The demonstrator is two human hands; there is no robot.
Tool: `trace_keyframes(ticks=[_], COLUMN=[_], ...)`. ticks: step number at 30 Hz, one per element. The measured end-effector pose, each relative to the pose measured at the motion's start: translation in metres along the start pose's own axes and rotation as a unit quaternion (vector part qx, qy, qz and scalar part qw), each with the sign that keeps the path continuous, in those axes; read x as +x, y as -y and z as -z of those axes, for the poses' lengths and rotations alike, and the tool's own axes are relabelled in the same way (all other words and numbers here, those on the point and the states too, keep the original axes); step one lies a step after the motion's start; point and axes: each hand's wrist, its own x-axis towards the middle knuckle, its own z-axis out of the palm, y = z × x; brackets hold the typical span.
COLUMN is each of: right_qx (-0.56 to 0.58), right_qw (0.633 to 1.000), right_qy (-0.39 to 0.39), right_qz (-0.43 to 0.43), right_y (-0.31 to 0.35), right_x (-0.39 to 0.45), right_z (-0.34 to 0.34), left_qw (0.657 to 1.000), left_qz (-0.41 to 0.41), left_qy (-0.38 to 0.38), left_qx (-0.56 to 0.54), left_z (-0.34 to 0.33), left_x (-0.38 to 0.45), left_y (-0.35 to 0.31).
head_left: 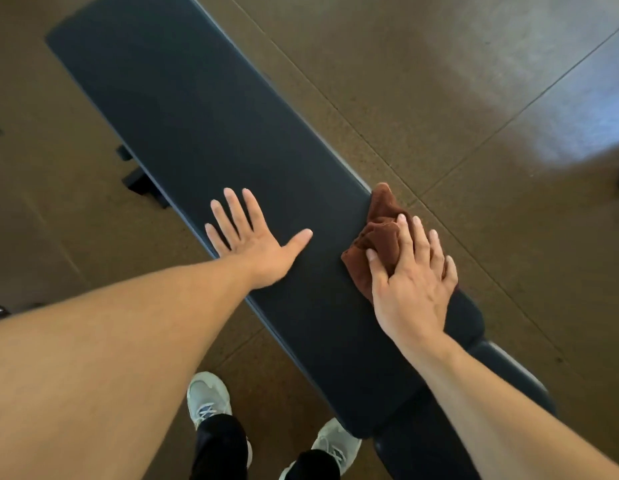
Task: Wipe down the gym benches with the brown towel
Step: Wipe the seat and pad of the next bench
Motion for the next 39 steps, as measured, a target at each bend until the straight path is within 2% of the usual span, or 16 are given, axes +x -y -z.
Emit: trace_keyframes(ticks=[9, 14, 18, 21, 23, 27, 30, 33, 36, 37, 39], right_qx=[-0.038, -0.043, -0.031, -0.038, -0.042, -0.049, -0.095, -0.132, -0.15, -0.156, -0.14], right_qw=[0.991, 0.984, 0.987, 0.985, 0.982, 0.979, 0.965, 0.931, 0.904, 0.911, 0.951], right_qy=[0.063, 0.117, 0.095, 0.094, 0.1, 0.114, 0.122, 0.145, 0.163, 0.151, 0.124], right_qz=[0.11, 0.129, 0.128, 0.141, 0.153, 0.162, 0.21, 0.308, 0.367, 0.35, 0.246], right_y=[0.112, 0.213, 0.295, 0.336, 0.344, 0.34, 0.331, 0.307, 0.272, 0.257, 0.224], right_x=[0.095, 0.167, 0.213, 0.238, 0.247, 0.247, 0.228, 0.192, 0.161, 0.153, 0.134], right_z=[-0.001, -0.012, -0.024, -0.032, -0.031, -0.029, -0.029, -0.029, -0.026, -0.022, -0.014], left_qw=[0.999, 0.991, 0.979, 0.979, 0.989, 0.989, 0.989, 0.979, 0.978, 0.979, 0.976], left_qz=[-0.018, -0.044, -0.069, -0.091, -0.096, -0.117, -0.108, -0.113, -0.133, -0.149, -0.191], left_qy=[0.045, 0.119, 0.188, 0.183, 0.098, 0.058, 0.101, 0.171, 0.16, 0.142, 0.107], left_qx=[-0.009, -0.042, -0.019, -0.025, -0.058, -0.071, -0.027, -0.01, -0.009, -0.012, -0.02], left_z=[0.007, 0.015, 0.018, 0.016, 0.006, -0.01, 0.01, 0.026, 0.033, 0.034, 0.037], left_x=[-0.006, -0.007, 0.001, 0.005, 0.004, 0.005, 0.005, 0.003, -0.003, -0.007, -0.015], left_y=[0.001, 0.005, 0.008, 0.012, 0.017, 0.024, 0.02, 0.019, 0.028, 0.036, 0.055])
